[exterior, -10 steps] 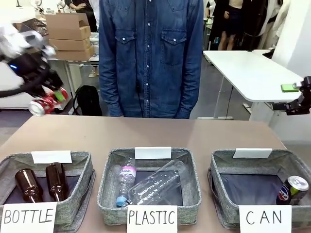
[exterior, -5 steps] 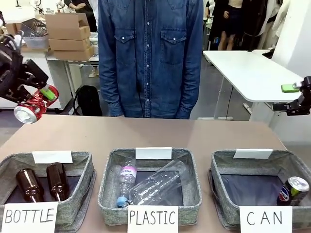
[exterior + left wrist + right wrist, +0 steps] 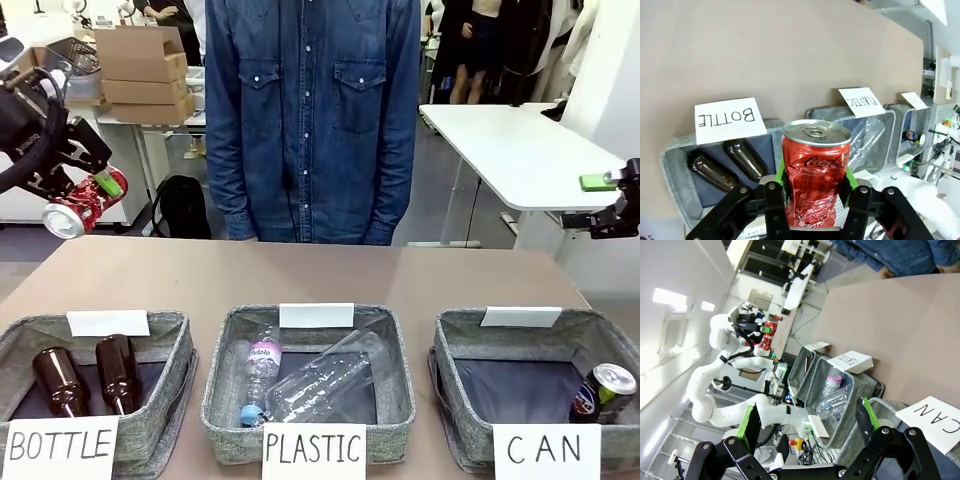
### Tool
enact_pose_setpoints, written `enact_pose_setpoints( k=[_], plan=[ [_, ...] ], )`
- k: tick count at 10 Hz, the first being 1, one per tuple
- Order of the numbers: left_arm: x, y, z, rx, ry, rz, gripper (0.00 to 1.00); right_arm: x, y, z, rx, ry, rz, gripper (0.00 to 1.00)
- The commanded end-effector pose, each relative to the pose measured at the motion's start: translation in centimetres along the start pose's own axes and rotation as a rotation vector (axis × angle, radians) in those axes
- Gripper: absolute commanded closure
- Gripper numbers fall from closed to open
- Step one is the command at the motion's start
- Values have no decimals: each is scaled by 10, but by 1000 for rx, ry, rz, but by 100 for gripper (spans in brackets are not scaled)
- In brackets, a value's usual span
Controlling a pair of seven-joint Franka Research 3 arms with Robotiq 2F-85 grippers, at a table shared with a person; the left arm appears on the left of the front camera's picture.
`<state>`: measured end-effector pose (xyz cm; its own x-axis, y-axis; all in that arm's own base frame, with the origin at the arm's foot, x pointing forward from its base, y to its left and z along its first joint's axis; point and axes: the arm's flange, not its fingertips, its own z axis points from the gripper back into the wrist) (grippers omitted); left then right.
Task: Sort the can waste into the basket.
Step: Pick up the can waste from the table and place it in the right Fabric basket.
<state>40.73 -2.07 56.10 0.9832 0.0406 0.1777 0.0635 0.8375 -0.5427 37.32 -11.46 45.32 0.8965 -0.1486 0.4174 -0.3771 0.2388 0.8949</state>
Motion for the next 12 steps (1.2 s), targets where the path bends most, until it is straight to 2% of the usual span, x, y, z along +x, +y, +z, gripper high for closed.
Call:
enact_pose_setpoints(
  k=[1,2,3,4,5,6,7,8,9,11,12],
  plan=[
    [0,1,0,0,0,1,56,0,0,-1,4,-5,15,0],
    [-3,-21,-6,-74,-60,-7,56,0,0,0,0,0,0,0],
    [-10,-73,-27,-160,-32,167,56,-1,12,22,-76,-39,-17,0],
    [-12,-124,-49,-158,-71,232,56,-1,17,46,-64,-63,-62,0],
    [-19,-186,-72,-171,-50,258,56,-4,18,82,-137,-91,-64,0],
    [-28,-238,-96,-163,-5,249,56,-12,21,127,-192,-133,-50,0],
    [-34,-286,-126,-131,-21,255,56,-22,23,180,-178,-249,-69,0],
    [-39,-338,-163,-109,-54,260,56,-42,20,238,-178,-360,-97,0],
    [-40,-377,-195,-118,-127,211,56,-65,18,276,-199,-447,-109,0],
    [-35,-442,-272,-122,-148,131,56,-116,10,323,-203,-580,-103,0],
    [-38,-477,-322,-126,-42,63,56,-95,26,291,-250,-464,-110,0]
  ],
)
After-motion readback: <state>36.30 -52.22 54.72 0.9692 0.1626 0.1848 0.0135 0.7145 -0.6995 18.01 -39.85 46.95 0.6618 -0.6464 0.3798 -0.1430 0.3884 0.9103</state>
